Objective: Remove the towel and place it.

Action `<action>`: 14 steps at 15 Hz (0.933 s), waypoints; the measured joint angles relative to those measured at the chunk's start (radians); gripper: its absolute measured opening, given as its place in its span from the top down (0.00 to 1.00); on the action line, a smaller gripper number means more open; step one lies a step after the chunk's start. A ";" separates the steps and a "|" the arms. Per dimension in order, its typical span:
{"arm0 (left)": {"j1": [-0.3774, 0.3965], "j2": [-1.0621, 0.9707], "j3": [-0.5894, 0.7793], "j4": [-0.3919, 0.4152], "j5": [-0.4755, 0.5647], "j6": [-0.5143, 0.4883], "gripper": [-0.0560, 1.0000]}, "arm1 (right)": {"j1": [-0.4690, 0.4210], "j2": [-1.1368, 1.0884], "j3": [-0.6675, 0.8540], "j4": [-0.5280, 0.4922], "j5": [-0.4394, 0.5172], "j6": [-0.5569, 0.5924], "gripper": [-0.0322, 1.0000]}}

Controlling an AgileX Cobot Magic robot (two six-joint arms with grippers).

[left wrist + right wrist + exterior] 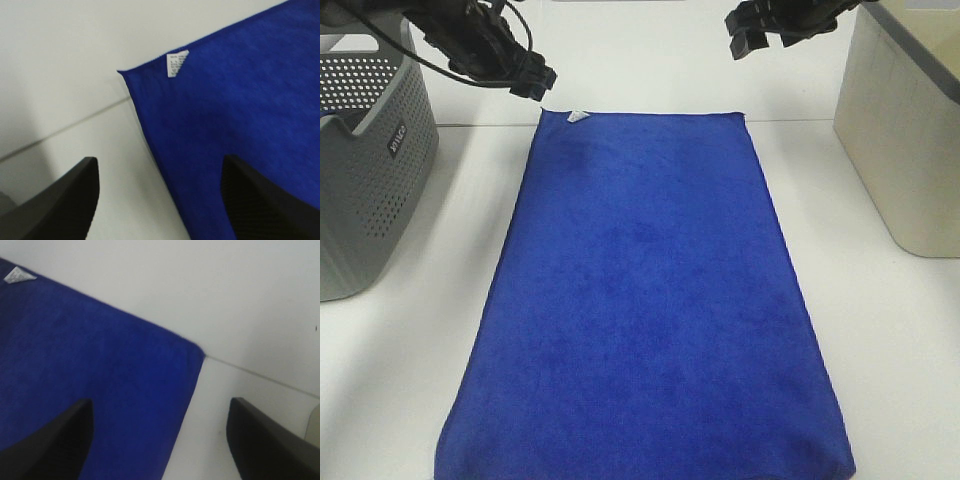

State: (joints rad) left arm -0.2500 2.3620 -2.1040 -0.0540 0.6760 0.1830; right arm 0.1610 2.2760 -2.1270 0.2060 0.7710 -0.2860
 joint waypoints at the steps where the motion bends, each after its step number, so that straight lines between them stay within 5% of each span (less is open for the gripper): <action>1: 0.000 -0.037 0.000 -0.009 0.082 -0.022 0.33 | 0.000 -0.039 0.000 0.000 0.100 0.028 0.26; 4: 0.000 -0.154 0.000 -0.015 0.331 -0.152 0.33 | 0.000 -0.164 -0.003 0.000 0.316 0.088 0.26; 7: 0.000 -0.216 -0.007 0.016 0.511 -0.230 0.33 | 0.000 -0.253 -0.003 -0.002 0.436 0.137 0.26; 12: 0.000 -0.229 -0.007 0.068 0.536 -0.236 0.33 | 0.000 -0.300 -0.003 -0.014 0.446 0.217 0.26; 14: 0.009 -0.260 -0.007 0.146 0.536 -0.237 0.33 | -0.004 -0.321 -0.003 -0.094 0.447 0.262 0.26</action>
State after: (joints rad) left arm -0.2410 2.1020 -2.1110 0.0920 1.2120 -0.0540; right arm 0.1570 1.9550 -2.1300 0.1120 1.2180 -0.0240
